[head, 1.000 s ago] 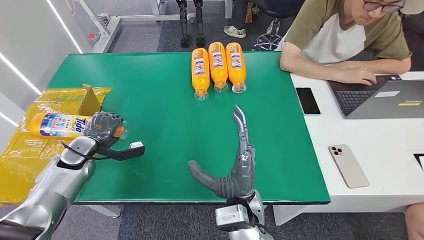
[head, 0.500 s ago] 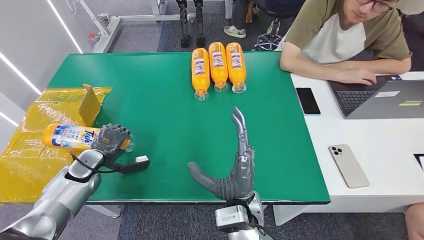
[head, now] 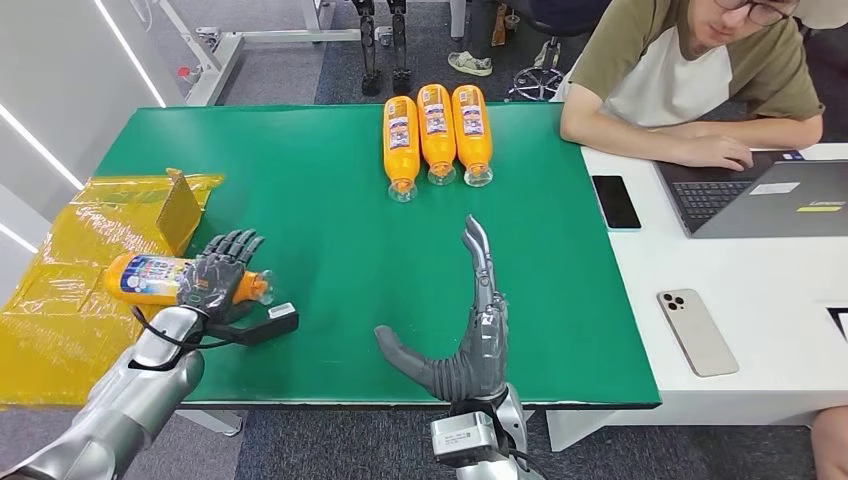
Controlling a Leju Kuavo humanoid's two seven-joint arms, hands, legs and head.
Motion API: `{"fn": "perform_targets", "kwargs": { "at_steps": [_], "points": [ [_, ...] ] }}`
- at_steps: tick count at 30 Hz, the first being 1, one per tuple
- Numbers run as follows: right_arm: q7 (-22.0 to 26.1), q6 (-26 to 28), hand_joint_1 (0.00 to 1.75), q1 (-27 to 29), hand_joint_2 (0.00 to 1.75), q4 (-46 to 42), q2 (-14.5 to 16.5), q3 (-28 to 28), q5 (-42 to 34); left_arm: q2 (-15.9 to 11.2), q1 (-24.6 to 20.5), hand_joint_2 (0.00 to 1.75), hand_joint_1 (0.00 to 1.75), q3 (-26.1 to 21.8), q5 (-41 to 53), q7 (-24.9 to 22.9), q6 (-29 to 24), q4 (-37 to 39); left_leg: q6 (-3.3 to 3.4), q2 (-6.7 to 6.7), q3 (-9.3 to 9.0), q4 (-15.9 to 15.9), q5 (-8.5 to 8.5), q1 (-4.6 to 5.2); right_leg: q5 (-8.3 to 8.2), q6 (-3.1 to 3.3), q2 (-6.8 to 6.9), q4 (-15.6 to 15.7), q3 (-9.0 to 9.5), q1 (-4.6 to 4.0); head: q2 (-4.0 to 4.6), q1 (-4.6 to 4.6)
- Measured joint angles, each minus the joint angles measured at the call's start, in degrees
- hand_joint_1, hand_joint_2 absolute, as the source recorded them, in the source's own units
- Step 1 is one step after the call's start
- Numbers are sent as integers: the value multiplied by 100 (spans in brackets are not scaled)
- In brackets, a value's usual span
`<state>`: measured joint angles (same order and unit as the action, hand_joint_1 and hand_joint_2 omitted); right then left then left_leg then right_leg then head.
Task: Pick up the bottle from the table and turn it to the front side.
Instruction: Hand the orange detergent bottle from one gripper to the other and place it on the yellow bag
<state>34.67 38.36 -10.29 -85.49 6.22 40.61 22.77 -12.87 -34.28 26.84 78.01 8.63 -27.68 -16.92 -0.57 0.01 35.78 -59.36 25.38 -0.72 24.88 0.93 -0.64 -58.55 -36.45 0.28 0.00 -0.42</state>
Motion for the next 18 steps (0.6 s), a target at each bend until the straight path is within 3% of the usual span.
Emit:
{"fn": "perform_targets", "kwargs": {
  "at_steps": [5, 8, 11, 13, 15, 18],
  "points": [
    [6, 0, 0, 3, 175, 1, -2, 0, -4, 41, 39, 175, 0, -398, -320, 169, -449, -1, 0, 0, 0, 0, 0, 0, 0, 0, 0, 0, 0, 0, 1, 0],
    [44, 0, 0, 8, 175, 11, -4, 0, -35, 96, 216, 175, 0, -894, -640, 646, -1008, -307, 0, -6, -1, -1, 0, 1, 0, 0, -8, 1, -4, 1, 0, 1],
    [143, 0, 0, 26, 175, 42, -12, 1, -131, 373, 546, 175, 0, -2228, -899, 2057, -1189, -1341, 0, -13, 3, -3, 2, 3, -1, 0, -18, 1, -10, 3, 0, -1],
    [219, 0, 0, 33, 175, 76, -17, 7, -226, 646, 739, 175, 0, -3359, -1670, 2866, -1219, -2181, -11, -39, -2, -2, 14, 3, -4, 5, -43, 1, -12, 4, 0, -1],
    [292, 0, 0, 39, 175, 116, -25, 11, -306, 861, 893, 175, 0, -4209, -2752, 3094, -1239, -2944, -21, -70, -14, -1, 28, 3, -7, 10, -75, 1, -11, 4, 0, 2],
    [370, 0, 0, 36, 175, 182, -35, 30, -373, 1141, 1130, 175, 0, -4901, -3704, 3127, -1247, -3918, -19, -60, -15, -1, 30, -1, 2, 6, -66, 1, -6, 2, 0, 0]
  ]
}}
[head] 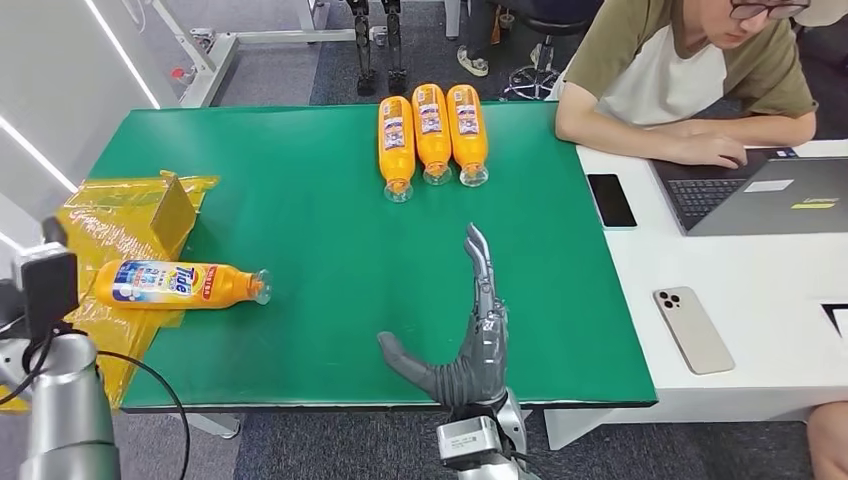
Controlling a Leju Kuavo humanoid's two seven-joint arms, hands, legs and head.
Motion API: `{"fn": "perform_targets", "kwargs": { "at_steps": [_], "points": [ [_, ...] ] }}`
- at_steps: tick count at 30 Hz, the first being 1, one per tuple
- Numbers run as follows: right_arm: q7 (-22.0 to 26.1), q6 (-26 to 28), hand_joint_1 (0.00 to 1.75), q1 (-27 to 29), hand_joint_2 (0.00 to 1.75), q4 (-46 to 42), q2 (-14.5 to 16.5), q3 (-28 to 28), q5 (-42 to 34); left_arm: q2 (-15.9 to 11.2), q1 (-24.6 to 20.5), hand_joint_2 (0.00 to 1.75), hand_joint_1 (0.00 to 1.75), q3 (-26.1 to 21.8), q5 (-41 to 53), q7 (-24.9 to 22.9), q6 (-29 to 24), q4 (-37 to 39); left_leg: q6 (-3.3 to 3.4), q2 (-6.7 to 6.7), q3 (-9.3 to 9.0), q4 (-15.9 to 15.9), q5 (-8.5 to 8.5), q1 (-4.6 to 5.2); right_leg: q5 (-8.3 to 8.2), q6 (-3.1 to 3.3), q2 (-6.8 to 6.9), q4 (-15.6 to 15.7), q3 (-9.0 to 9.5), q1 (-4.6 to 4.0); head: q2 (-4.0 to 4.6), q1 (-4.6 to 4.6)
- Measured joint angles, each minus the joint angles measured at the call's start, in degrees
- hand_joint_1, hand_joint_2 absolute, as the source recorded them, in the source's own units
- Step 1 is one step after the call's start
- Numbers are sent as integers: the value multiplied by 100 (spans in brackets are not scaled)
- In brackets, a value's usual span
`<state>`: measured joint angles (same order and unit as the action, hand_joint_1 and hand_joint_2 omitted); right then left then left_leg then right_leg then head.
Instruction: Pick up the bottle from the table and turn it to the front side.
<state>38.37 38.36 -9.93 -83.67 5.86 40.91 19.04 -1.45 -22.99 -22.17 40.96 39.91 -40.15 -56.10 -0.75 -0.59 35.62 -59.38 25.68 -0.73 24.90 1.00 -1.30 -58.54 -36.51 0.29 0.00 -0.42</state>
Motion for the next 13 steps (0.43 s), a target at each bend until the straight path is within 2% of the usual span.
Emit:
{"fn": "perform_targets", "kwargs": {
  "at_steps": [3, 6, 9, 11, 13],
  "points": [
    [23, 0, 0, 0, 175, 40, -1, 16, -14, 260, 136, 175, 0, -376, -957, 25, 2, -738, 0, 23, 1, 0, -1, -2, 5, -2, 20, -1, 5, -1, 0, -2],
    [-15, 0, 0, 0, 175, 59, -1, 16, 45, 457, 178, 175, 0, -373, -1876, 27, 9, -1162, 3, 35, 1, 0, -4, -2, 5, -3, 35, 0, 11, -1, 0, -2],
    [-77, 0, 0, 9, 175, 75, -1, 15, 95, 620, 185, 175, 0, 22, -3061, 35, 292, -1302, 9, 47, 0, -1, -9, 1, 5, -4, 49, 3, 15, -1, 0, -1],
    [-123, 0, 0, 22, 175, 77, -1, 15, 129, 723, 173, 175, 0, 461, -3963, 37, 903, -1175, 14, 55, 1, -1, -12, 2, 5, -5, 61, 5, 20, 0, 0, -1],
    [-163, 0, 0, 32, 175, 77, -1, 15, 149, 825, 171, 175, 0, 776, -4344, 35, 1418, -1026, 16, 58, 2, -1, -14, 2, 2, -6, 66, 5, 23, 1, 0, -1]
  ]
}}
